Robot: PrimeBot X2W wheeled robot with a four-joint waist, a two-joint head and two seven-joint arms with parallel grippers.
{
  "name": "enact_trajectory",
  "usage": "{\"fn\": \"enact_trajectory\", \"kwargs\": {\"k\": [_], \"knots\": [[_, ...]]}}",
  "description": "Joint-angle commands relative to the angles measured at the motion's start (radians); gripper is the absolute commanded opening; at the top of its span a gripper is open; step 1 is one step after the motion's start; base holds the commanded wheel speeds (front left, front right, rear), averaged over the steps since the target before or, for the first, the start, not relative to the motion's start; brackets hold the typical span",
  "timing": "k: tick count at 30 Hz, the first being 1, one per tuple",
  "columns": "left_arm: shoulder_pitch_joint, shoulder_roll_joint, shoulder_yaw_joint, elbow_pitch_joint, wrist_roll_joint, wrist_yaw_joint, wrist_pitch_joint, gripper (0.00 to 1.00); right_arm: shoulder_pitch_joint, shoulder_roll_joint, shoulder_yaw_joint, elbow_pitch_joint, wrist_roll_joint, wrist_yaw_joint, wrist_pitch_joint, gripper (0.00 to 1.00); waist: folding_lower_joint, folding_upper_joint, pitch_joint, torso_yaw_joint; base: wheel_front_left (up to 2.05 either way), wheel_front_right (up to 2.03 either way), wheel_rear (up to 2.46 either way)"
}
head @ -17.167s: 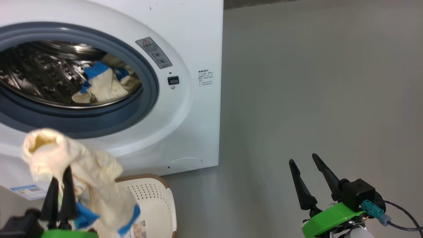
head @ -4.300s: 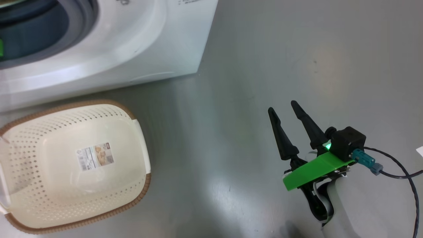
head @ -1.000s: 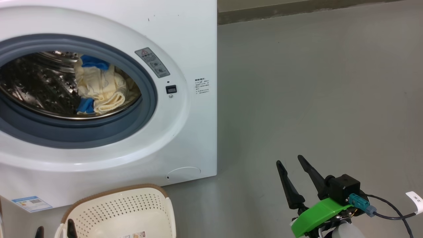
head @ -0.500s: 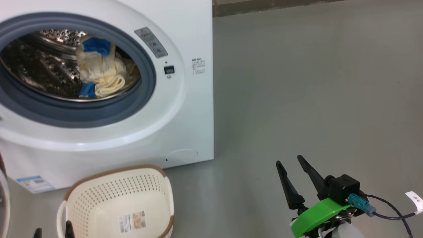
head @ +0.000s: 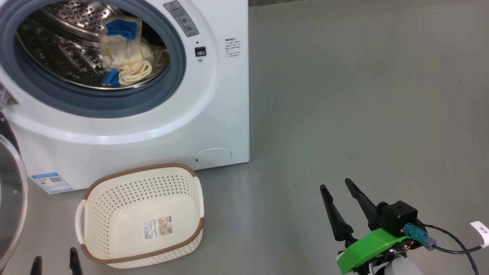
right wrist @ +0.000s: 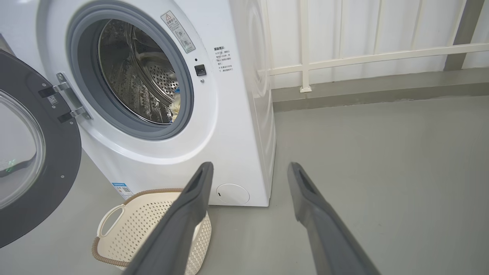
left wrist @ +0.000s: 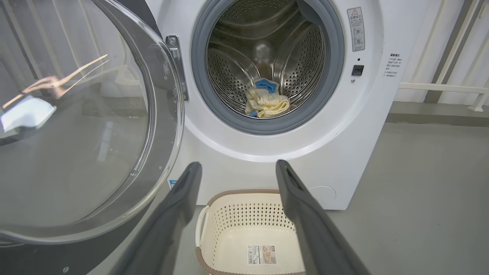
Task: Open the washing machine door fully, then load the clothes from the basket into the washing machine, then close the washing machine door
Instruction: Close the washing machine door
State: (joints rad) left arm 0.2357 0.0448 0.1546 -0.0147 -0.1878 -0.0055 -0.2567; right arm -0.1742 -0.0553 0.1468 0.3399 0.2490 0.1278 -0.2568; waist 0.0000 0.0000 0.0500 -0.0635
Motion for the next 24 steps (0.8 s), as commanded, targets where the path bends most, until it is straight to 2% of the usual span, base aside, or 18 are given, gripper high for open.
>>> {"fn": "enact_trajectory", "kwargs": {"k": [1, 13, 24], "knots": [[-0.042, 0.005, 0.026, -0.024, -0.007, -0.006, -0.005, 1.0, -0.008, 0.005, 0.019, -0.028, 0.001, 0.003, -0.005, 1.0, 0.0, 0.0, -0.003, 0.009, -0.14, 0.14, 0.0], [-0.024, 0.005, 0.013, -0.007, -0.011, -0.011, -0.005, 1.0, 0.003, 0.005, 0.023, -0.029, -0.002, 0.003, -0.005, 1.0, 0.0, 0.0, -0.027, 0.087, 0.0, 0.0, 0.0], [-0.005, 0.005, 0.047, 0.016, -0.04, -0.01, -0.005, 1.0, 0.009, 0.005, 0.034, -0.024, 0.002, 0.003, -0.005, 1.0, 0.0, 0.0, -0.048, 0.184, 0.0, 0.0, 0.0]]}}
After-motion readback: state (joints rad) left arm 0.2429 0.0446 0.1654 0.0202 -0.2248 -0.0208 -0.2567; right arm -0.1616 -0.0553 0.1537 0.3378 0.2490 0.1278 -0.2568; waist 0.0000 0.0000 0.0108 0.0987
